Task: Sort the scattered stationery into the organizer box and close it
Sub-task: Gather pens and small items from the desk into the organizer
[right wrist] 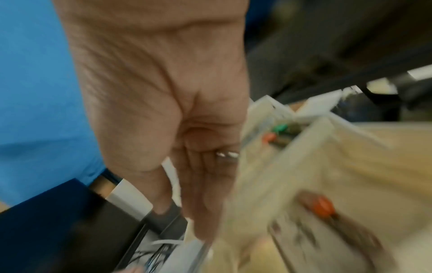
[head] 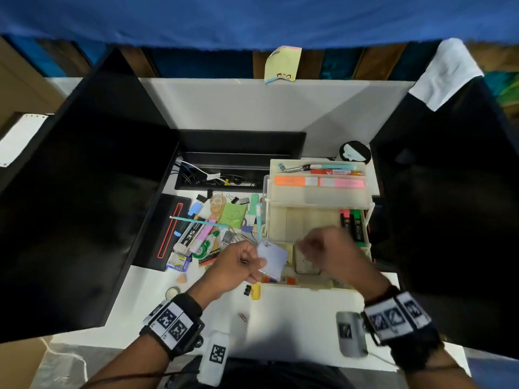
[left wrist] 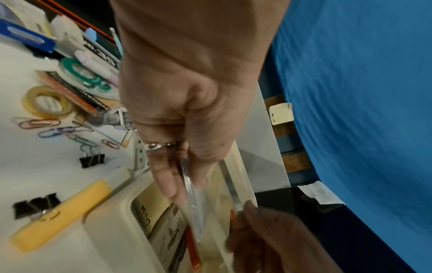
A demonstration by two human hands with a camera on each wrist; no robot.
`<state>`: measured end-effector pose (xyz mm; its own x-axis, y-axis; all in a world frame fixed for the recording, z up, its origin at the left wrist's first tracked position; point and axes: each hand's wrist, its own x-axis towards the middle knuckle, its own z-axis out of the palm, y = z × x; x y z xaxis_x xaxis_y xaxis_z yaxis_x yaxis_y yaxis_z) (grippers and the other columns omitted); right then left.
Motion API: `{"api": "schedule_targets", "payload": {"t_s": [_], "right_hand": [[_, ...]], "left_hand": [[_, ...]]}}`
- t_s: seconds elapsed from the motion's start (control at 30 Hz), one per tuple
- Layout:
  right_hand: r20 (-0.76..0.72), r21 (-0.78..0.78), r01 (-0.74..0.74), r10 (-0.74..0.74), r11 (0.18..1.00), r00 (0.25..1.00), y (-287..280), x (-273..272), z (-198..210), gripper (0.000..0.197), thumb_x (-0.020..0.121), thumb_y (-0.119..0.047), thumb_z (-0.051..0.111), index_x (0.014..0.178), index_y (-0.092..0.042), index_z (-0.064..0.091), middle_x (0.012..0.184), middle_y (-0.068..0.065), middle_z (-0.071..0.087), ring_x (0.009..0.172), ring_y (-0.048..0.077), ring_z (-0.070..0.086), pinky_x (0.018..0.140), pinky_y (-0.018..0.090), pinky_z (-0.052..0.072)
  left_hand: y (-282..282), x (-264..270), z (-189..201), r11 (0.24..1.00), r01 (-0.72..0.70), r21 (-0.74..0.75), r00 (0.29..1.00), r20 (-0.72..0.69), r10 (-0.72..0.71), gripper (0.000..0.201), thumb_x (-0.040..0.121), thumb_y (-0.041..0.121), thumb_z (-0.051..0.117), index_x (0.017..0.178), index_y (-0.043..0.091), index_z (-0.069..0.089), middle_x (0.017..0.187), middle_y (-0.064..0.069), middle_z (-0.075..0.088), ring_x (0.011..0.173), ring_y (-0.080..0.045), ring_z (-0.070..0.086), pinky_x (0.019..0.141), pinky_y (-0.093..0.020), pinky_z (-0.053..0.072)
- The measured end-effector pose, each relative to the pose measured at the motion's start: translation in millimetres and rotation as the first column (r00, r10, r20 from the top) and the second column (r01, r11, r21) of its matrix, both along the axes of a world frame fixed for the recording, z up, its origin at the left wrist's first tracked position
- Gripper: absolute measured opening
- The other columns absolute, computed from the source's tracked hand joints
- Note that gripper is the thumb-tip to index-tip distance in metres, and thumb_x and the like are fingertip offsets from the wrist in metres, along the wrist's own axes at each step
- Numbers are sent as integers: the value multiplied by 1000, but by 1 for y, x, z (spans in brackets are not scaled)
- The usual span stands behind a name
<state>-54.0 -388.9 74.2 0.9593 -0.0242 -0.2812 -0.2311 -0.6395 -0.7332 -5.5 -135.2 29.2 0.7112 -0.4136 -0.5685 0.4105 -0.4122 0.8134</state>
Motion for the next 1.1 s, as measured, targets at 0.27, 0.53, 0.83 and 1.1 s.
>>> {"api": "schedule_targets", "payload": {"t_s": [0.27, 0.53, 0.83, 1.1], "right_hand": [[-489, 499, 363, -90, 787, 868, 31, -41, -48, 21, 96, -13, 70, 103, 6, 73, 88, 23, 75, 74, 27, 73, 65, 30, 58], [-440, 280, 474, -327, 835, 836, 17, -17, -88, 20, 94, -7, 66, 79, 5, 73, 70, 12, 70, 65, 21, 62, 67, 30, 49], [-310, 174, 495, -429, 852, 848, 40, -3, -118, 17, 85, 4, 70, 80, 20, 68, 68, 23, 71, 61, 28, 69, 57, 31, 58], [-167, 35, 465, -454, 885, 875, 53, -4, -121, 20, 87, -17, 79, 72, -6, 71, 48, -1, 63, 41, 6, 63, 39, 12, 41]], "left_hand": [[-21, -25, -10, 999, 32, -19, 999, 21, -32, 21, 96, 10, 74, 87, 9, 55, 71, -5, 72, 72, -25, 76, 65, -34, 62], [-15, -26, -18, 905, 272, 327, 896, 258, -363, 11, 94, 26, 75, 92, 22, 65, 95, 9, 69, 77, -4, 61, 62, -9, 41], [24, -20, -18, 927, 207, 312, 918, 265, -294, 10, 95, 24, 75, 95, 24, 65, 103, 4, 69, 70, -6, 61, 66, -17, 47], [77, -4, -22, 933, 119, 340, 936, 276, -220, 13, 94, 23, 75, 88, 26, 64, 94, 7, 70, 91, -11, 67, 87, -32, 58]]}}
